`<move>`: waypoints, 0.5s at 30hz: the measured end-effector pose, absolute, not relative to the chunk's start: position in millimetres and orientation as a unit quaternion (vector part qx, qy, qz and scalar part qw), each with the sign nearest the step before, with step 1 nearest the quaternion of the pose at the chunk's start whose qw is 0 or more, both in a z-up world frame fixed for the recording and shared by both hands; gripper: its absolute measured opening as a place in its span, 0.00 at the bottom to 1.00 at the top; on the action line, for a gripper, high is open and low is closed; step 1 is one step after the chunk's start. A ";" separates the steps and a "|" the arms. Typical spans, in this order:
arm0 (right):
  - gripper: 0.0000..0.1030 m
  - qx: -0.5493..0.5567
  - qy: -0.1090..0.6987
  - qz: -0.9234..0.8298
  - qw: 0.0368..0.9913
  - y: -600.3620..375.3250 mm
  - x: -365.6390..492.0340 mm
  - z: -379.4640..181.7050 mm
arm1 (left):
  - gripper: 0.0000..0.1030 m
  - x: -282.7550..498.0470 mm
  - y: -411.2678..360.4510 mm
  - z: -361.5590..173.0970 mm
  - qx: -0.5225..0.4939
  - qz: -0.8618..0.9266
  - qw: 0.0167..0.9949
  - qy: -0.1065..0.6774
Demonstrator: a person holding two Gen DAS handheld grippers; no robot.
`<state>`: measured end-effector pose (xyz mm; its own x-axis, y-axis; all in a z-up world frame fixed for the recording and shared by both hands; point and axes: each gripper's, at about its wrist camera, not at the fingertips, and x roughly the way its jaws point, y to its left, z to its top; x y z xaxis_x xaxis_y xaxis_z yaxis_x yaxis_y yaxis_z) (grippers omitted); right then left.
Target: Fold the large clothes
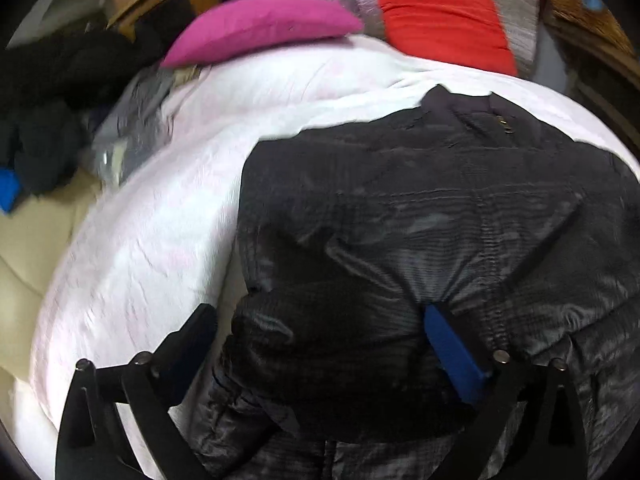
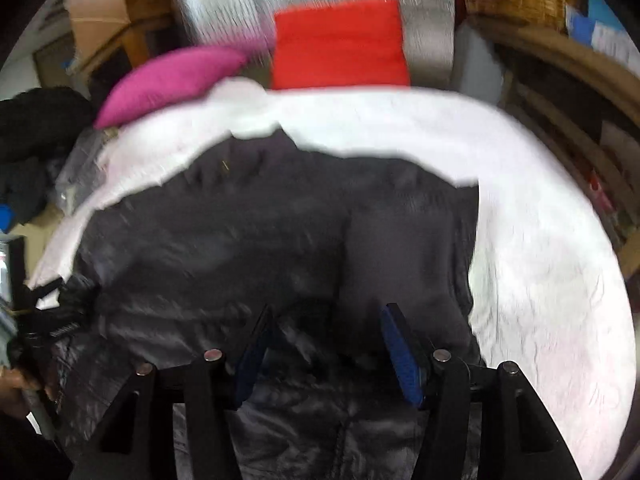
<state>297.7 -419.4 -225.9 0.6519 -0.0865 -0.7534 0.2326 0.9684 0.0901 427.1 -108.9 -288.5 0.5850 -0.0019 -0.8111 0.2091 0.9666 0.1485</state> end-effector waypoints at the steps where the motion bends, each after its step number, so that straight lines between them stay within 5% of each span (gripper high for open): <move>1: 0.59 0.090 0.397 -0.092 0.909 -417.4 297.7 -224.6 | 1.00 431.5 -104.5 -290.9 0.096 -0.061 0.878 0.465; 5: 0.59 0.081 0.456 -0.095 0.881 -412.6 317.2 -256.8 | 1.00 434.7 -102.6 -294.9 0.090 -0.063 0.874 0.473; 15: 0.59 0.028 0.441 -0.133 0.887 -393.9 306.2 -251.8 | 1.00 408.1 -109.8 -279.8 0.114 -0.033 0.888 0.443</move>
<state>306.2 -393.9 -251.8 0.5761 -0.2110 -0.7897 0.2597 0.9633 -0.0679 408.1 -109.8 -279.8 0.6046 0.0421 -0.7954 0.1605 0.9717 0.1734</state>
